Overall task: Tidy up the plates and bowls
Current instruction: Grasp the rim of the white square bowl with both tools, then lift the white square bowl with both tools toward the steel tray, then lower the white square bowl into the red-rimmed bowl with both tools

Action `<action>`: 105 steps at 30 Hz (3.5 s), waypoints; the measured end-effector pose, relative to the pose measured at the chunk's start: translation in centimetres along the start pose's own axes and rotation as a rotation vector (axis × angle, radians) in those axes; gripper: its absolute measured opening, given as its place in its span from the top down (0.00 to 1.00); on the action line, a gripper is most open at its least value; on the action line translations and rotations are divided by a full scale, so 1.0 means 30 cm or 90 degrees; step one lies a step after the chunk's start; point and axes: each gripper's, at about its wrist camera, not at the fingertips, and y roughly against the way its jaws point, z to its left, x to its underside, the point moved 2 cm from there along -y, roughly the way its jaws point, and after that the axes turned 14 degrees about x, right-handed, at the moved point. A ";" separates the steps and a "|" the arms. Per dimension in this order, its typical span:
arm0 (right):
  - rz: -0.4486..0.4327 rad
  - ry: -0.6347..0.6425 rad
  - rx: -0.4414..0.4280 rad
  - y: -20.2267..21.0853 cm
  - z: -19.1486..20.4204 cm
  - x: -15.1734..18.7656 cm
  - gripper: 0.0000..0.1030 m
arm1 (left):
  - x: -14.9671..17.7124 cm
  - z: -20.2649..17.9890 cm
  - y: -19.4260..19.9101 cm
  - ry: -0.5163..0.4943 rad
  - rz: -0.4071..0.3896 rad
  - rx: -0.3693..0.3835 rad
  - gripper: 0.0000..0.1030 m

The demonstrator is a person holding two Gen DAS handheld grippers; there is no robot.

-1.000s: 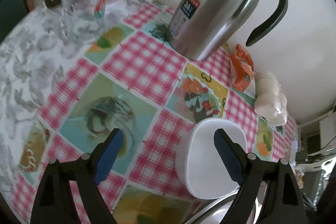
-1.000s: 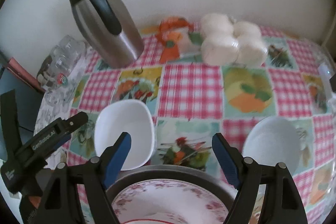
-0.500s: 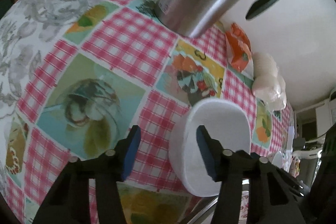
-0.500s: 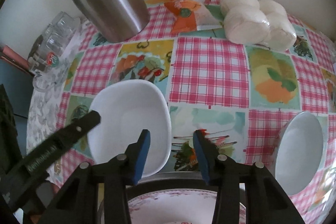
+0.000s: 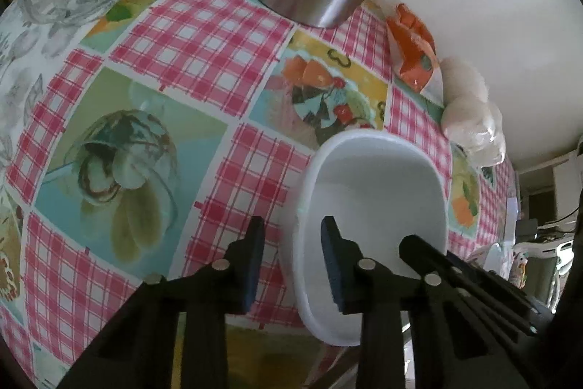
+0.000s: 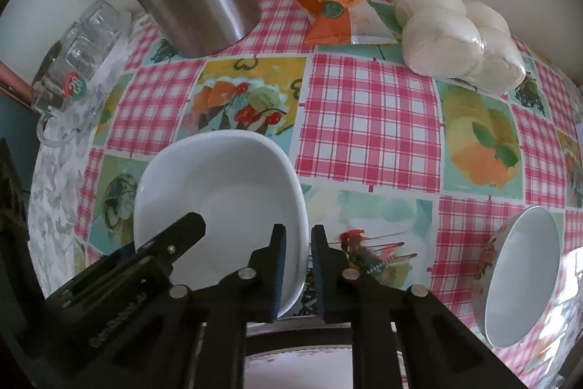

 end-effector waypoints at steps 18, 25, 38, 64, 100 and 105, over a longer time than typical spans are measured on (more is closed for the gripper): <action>-0.014 0.021 0.020 -0.009 0.031 0.001 0.90 | 0.014 0.002 -0.003 0.013 -0.013 0.001 0.86; -0.045 0.017 0.004 0.039 0.031 -0.011 0.90 | 0.005 -0.030 0.036 -0.005 -0.032 0.002 0.86; -0.130 -0.012 -0.052 0.234 -0.024 0.038 0.90 | 0.039 -0.196 0.233 -0.094 -0.091 -0.035 0.86; -0.273 -0.128 -0.142 0.595 -0.237 0.360 0.88 | 0.334 -0.483 0.513 -0.255 -0.175 -0.064 0.81; -0.156 -0.147 -0.148 0.427 -0.328 0.569 0.87 | 0.504 -0.458 0.332 -0.262 -0.030 -0.088 0.75; -0.143 -0.144 -0.134 0.415 -0.330 0.571 0.86 | 0.508 -0.455 0.312 -0.258 -0.004 -0.096 0.73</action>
